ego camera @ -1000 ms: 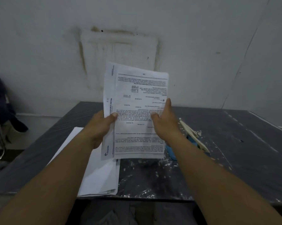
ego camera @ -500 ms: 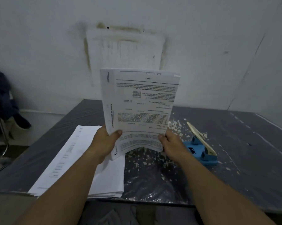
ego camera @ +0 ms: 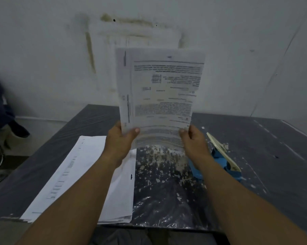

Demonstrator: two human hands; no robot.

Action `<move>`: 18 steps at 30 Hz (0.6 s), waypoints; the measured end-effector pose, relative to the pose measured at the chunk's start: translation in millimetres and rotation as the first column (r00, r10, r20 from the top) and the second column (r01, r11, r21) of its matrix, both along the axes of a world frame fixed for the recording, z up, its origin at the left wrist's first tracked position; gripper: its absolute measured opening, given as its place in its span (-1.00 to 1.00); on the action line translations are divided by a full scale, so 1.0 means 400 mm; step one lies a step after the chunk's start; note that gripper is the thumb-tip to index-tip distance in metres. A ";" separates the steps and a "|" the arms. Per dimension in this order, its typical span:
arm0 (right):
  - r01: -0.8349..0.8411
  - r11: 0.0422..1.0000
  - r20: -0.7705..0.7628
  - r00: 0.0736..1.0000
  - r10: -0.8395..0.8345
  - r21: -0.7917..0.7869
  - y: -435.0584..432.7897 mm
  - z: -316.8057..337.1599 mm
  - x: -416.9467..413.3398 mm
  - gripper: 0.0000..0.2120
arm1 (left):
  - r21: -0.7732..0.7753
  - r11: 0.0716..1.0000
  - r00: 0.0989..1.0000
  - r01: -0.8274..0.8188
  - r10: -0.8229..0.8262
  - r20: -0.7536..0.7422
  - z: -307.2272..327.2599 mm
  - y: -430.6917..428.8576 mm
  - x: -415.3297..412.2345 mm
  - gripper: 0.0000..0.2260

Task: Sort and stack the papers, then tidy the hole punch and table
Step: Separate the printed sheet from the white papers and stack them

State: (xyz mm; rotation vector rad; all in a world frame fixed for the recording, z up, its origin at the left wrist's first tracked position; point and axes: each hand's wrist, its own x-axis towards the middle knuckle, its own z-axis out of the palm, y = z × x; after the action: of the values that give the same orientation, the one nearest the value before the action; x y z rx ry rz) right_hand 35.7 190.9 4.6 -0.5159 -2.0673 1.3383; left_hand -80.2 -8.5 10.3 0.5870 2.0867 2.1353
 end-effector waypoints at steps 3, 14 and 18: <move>-0.041 0.997 -0.085 0.996 0.035 -0.069 0.000 0.016 -0.006 -0.79 | 0.060 0.998 0.999 0.031 -0.028 -0.044 0.015 0.010 -0.001 -0.64; -0.001 1.000 0.055 0.998 0.000 0.007 0.018 -0.011 -0.022 -0.80 | -0.052 0.996 0.998 0.066 -0.067 -0.018 -0.001 0.038 -0.021 -0.77; -0.023 0.997 0.223 0.975 0.005 0.074 0.025 -0.053 -0.009 -0.80 | -0.184 0.981 0.998 0.056 -0.060 -0.017 -0.026 0.048 -0.033 -0.78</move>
State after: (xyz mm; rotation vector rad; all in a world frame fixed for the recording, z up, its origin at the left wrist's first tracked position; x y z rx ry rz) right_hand 32.1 200.8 -16.5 -0.6442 -2.2974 1.2514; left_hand -93.3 10.8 0.0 0.6430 2.2178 1.8874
